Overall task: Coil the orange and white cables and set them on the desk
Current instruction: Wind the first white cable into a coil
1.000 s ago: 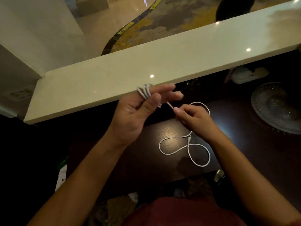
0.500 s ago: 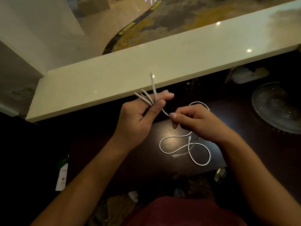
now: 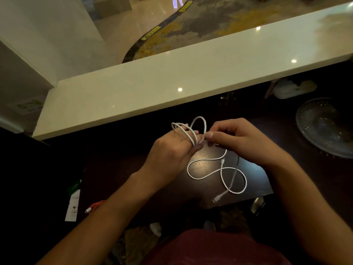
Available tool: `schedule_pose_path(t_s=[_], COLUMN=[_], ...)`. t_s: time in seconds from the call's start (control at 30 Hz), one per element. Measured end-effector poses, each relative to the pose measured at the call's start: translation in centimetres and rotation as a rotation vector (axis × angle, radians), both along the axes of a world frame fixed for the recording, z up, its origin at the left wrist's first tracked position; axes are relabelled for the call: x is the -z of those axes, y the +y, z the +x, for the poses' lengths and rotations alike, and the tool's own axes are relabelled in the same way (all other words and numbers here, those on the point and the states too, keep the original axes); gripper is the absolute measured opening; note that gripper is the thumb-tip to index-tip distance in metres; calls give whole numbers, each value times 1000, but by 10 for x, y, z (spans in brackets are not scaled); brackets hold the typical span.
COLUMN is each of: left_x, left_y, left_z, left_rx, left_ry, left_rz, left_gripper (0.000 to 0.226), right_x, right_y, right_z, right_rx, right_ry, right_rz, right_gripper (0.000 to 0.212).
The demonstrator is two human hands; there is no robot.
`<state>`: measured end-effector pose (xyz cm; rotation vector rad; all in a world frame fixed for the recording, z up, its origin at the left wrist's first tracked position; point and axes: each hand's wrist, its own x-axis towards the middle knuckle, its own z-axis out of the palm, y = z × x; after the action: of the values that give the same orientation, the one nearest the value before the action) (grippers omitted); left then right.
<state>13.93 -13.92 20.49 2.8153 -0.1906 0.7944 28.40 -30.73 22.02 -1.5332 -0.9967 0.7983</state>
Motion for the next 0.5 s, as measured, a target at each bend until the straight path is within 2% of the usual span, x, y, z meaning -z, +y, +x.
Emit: schedule_pose_path(t_s=[0.1, 0.2, 0.27, 0.4, 0.5], left_x=[1, -4, -7, -10, -12], left_y=[-2, -7, -11, -10, -14], left_z=[-5, -7, -7, -8, -9], left_rx=[12, 44, 74, 123, 157], left_ry=[70, 97, 104, 144, 181], left_rz=[-119, -208, -244, -290, -303], left_gripper=[41, 45, 47, 41, 44], right_x=[7, 9, 8, 4, 6], right_y=[3, 4, 3, 4, 6], right_z=[0, -2, -4, -7, -9], right_rx=[39, -7, -35, -62, -93], right_ry=[104, 172, 235, 240, 306], right_rz=[-32, -69, -64, -47, -37], right_gripper=[23, 36, 39, 27, 38])
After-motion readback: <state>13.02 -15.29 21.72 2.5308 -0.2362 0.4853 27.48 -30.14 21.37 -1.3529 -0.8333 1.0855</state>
